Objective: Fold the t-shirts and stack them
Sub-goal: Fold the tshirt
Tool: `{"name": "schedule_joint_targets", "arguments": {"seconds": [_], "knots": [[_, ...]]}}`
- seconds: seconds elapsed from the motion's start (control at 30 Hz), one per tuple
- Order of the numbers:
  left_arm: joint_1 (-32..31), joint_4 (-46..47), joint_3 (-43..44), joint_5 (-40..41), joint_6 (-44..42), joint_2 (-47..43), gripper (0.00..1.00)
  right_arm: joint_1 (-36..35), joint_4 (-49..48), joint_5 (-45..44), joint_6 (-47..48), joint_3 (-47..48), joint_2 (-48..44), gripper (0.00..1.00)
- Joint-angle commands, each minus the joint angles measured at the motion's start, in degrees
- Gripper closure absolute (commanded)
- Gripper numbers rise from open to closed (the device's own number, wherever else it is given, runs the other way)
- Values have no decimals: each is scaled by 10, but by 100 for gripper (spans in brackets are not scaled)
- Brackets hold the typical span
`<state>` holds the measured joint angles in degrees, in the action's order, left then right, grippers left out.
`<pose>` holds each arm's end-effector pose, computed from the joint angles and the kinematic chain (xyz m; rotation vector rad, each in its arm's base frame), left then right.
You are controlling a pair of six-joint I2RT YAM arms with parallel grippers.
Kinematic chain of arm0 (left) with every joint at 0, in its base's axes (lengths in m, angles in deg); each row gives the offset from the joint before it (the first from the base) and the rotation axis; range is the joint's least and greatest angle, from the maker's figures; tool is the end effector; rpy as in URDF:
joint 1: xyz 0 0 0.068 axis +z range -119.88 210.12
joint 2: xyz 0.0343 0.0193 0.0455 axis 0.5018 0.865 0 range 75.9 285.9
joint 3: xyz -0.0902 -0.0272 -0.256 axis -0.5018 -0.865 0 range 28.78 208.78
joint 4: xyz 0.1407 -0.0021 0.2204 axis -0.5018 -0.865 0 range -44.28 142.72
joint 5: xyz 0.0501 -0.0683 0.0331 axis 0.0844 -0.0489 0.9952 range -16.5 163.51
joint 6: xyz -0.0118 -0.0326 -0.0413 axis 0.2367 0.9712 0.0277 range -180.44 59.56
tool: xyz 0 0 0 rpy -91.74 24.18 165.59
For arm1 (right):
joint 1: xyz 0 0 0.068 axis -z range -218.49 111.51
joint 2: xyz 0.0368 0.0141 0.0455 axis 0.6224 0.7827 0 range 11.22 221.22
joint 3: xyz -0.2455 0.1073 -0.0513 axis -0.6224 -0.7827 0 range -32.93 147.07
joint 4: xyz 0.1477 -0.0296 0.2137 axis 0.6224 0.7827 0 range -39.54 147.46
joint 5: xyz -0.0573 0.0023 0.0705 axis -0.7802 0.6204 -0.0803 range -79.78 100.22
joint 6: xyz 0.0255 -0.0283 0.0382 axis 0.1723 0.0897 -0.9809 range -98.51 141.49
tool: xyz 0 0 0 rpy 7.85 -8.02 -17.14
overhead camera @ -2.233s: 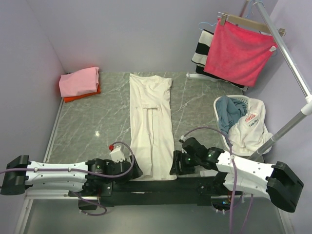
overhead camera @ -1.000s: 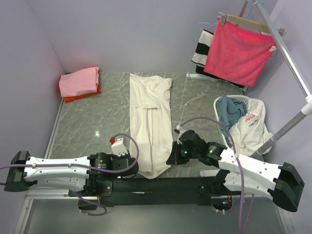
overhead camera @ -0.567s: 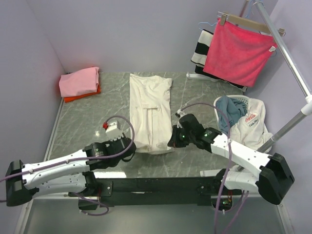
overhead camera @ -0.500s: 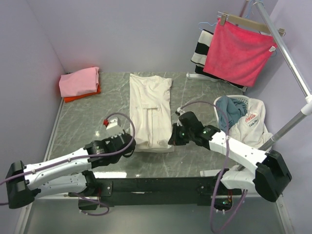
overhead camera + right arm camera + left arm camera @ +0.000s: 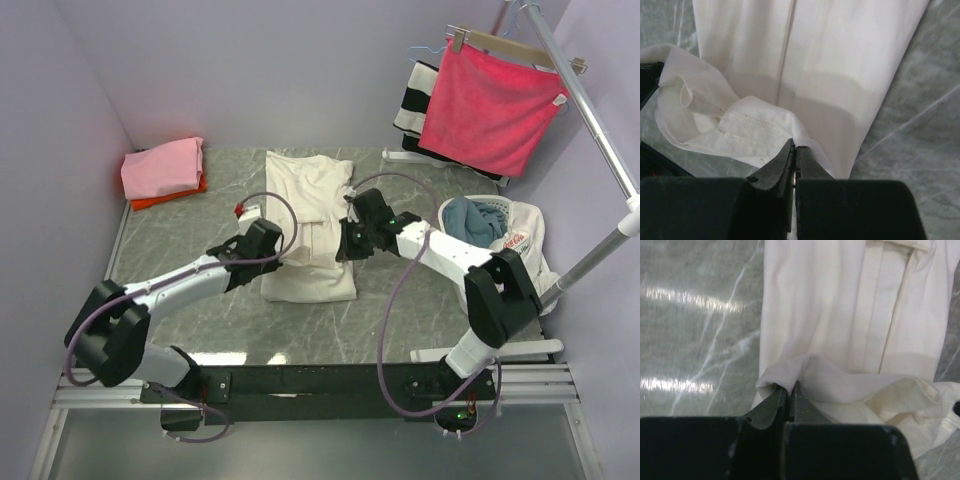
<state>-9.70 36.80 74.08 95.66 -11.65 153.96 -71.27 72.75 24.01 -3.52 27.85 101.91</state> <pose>0.2195 -0.1655 0.2093 -0.3572 2.3314 -0.2899 0.2746 0.1870 0.2214 -0.2822 2.5755 0.7021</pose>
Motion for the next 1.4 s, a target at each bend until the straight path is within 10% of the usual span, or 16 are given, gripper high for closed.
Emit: {"name": "schedule_joint_targets", "arguments": {"seconds": [0.0,0.33,0.37,0.5,0.73,1.1,1.37], "knots": [[46,63,62,-49,-68,38,99,17,14,-2,31,71,52,100],[98,93,131,-114,-109,164,95,57,38,-29,40,136,139,100],[101,92,135,-117,-109,172,65,59,36,-32,37,140,143,89],[107,89,150,-113,-121,196,1,72,33,-89,33,157,156,57],[117,49,154,-61,-146,121,1,79,16,-83,31,146,88,44],[117,127,110,-342,-140,105,0,37,5,84,14,115,87,44],[118,125,117,-384,-152,154,1,32,13,81,12,126,127,45]]}}
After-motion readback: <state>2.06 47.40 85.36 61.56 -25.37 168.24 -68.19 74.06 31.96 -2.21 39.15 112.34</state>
